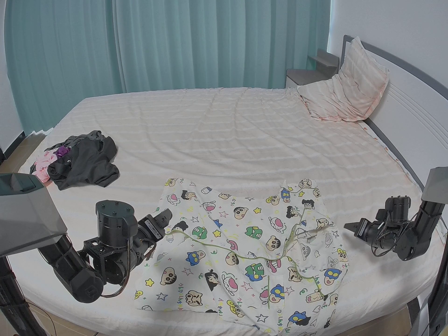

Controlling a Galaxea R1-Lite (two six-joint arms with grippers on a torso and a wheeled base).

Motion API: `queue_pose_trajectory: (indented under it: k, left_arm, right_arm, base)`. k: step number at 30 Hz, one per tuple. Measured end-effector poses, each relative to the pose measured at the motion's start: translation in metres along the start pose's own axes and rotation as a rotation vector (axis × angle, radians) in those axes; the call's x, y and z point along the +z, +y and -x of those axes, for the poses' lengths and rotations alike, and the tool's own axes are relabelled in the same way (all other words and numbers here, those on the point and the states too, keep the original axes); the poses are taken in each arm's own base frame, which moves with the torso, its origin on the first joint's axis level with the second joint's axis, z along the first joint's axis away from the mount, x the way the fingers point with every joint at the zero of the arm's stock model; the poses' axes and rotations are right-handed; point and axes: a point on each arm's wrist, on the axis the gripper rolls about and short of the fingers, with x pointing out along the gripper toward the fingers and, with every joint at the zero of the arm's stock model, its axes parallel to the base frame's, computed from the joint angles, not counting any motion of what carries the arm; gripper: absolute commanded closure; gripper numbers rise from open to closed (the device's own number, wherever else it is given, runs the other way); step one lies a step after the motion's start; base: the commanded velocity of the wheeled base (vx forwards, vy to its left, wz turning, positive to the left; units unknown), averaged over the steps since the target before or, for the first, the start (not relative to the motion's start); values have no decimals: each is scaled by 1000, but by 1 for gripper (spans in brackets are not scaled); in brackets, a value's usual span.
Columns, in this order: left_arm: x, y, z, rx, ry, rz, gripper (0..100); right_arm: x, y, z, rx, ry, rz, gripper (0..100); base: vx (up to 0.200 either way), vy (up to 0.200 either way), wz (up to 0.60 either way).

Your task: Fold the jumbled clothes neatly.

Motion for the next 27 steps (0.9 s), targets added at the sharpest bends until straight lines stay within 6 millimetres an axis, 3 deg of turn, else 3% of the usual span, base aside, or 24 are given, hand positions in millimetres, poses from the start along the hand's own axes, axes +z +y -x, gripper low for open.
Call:
queue_pose_trajectory:
  k: [11,21,22,27]
  left_arm:
    - [0,0,0,4,-5,0,0]
    - [0,0,0,3,-5,0,0]
    - [0,0,0,4,-5,0,0]
    - [0,0,0,4,-5,0,0]
  right_arm:
    - [-21,15,-17,101,111,47,0]
    - [-27,11,-30,115,116,57,0]
    - [-27,10,-30,116,120,56,100]
    - [-32,8,-30,139,152,41,100]
  base:
    - [0,0,0]
    - [0,0,0]
    - [0,0,0]
    - [0,0,0]
